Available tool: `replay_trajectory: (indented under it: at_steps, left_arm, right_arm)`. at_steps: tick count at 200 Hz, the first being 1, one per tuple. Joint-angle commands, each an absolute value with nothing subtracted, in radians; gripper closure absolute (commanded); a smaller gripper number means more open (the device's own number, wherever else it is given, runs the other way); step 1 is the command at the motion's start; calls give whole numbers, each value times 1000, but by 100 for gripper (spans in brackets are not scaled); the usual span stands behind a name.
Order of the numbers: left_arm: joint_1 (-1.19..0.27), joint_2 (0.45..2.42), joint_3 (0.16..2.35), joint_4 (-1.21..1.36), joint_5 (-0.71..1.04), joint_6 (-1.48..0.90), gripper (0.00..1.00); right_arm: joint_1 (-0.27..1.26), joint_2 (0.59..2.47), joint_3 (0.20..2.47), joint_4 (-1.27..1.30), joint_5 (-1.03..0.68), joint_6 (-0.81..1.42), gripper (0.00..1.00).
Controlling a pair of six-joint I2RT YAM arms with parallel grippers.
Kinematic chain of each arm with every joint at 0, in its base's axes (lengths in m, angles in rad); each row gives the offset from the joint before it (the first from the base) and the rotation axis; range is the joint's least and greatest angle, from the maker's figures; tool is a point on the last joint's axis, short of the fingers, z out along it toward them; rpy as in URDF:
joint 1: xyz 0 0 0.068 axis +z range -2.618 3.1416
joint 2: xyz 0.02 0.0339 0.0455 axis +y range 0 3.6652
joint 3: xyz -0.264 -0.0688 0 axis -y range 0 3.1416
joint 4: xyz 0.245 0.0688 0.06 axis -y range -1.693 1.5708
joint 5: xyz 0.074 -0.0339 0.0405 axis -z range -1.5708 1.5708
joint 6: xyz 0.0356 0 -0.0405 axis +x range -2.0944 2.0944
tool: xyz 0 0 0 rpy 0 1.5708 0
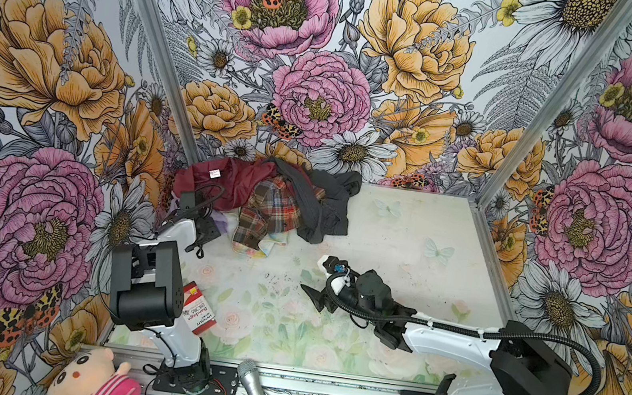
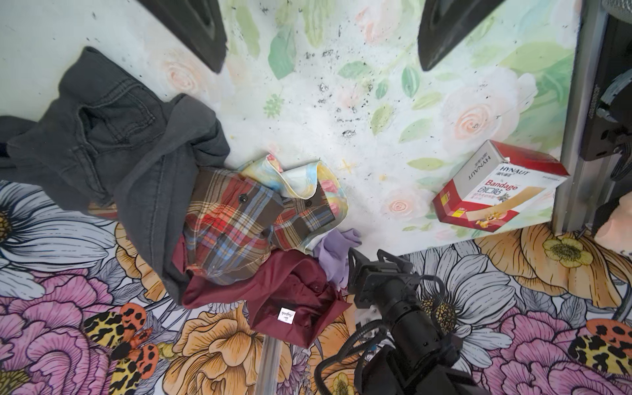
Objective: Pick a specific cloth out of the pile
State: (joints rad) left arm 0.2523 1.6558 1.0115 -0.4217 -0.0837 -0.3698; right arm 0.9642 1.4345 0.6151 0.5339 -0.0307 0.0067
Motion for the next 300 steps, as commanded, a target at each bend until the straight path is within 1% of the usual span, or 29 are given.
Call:
replay_trajectory:
  at_steps: [1, 23, 73, 119, 190, 238, 248, 275, 289, 292, 300]
  left_arm:
    - [269, 1668, 1044, -399, -49, -367, 33]
    - [275, 1682, 1054, -396, -43, -368, 33]
    - [250, 1703, 1053, -343, -98, -356, 33]
    - [249, 1710, 1027, -287, -86, -362, 32]
    - [194, 1756, 1000, -228, -173, -374, 33]
    - [201, 1788, 1003, -238, -194, -378, 33]
    - [201, 1798, 1007, -241, -199, -376, 34]
    - [207, 1811, 1016, -248, -189, -374, 42]
    - [210, 1811, 1028, -258, -176, -368, 49]
    - [212, 1844, 1030, -260, -172, -367, 50]
    - [213, 1857, 1037, -264, -168, -366, 54]
  right_arm:
    - [988, 1452, 626, 532, -13, -38, 13]
    - [1007, 1465, 622, 531, 7, -56, 13]
    - [1030, 1462, 608, 533, 41, -98, 13]
    - [1036, 1471, 602, 546, 41, -104, 13]
    - [1036, 1480, 596, 555, 61, -116, 14]
    - [1036, 1489, 595, 558, 64, -116, 14]
    - [1035, 1493, 595, 558, 67, -118, 13]
    - [1035, 1500, 599, 552, 72, -124, 14]
    - [1036, 1502, 598, 554, 71, -126, 14]
    - [1036, 1502, 598, 554, 68, -124, 14]
    - [1037, 1502, 599, 554, 68, -125, 13]
